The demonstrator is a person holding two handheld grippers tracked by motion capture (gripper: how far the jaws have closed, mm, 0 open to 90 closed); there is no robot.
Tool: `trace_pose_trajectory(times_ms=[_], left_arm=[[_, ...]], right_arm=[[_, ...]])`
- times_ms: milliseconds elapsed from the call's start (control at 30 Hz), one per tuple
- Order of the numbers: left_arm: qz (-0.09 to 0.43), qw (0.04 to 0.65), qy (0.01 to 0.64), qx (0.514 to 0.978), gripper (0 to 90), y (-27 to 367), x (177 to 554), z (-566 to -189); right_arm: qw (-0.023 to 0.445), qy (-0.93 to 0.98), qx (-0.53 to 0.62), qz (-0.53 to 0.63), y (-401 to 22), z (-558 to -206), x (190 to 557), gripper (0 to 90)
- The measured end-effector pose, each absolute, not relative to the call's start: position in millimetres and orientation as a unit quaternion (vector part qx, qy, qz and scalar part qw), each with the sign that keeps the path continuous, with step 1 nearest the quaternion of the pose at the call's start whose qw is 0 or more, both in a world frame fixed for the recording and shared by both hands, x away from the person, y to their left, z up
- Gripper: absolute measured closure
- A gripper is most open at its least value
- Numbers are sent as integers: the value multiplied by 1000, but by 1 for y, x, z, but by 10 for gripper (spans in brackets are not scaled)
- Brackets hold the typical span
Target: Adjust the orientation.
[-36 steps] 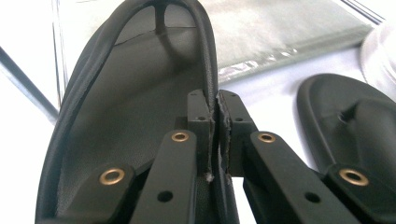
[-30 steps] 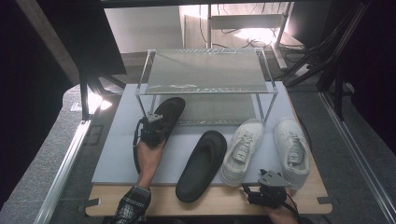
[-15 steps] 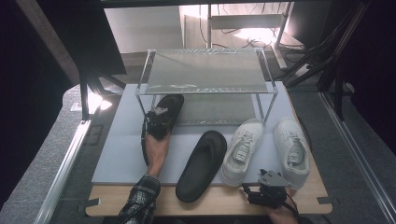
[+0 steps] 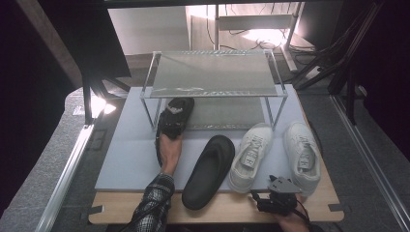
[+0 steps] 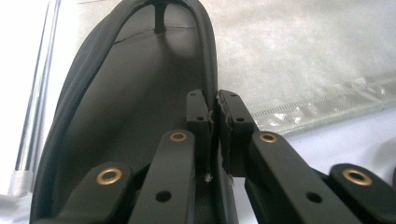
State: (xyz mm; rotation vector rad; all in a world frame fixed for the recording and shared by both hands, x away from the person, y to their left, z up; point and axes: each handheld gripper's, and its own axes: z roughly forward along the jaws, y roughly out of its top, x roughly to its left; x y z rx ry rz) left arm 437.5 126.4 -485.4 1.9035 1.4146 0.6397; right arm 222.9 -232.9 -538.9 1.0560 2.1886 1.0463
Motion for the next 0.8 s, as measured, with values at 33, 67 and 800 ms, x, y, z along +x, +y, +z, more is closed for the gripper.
trace_pose_trajectory(times_ms=[33,67,800], left_arm=[[245,339,539,731,822,127,437,-486],[245,343,538,730,822,128,435,-485],[203,384,502,748,894,173,388,-466]], right_arm=[[245,802,387,383,-233,-539,223,138],[246,802,387,383,-233,-539,223,138],[251,803,386,377,-231,-539,222,138]])
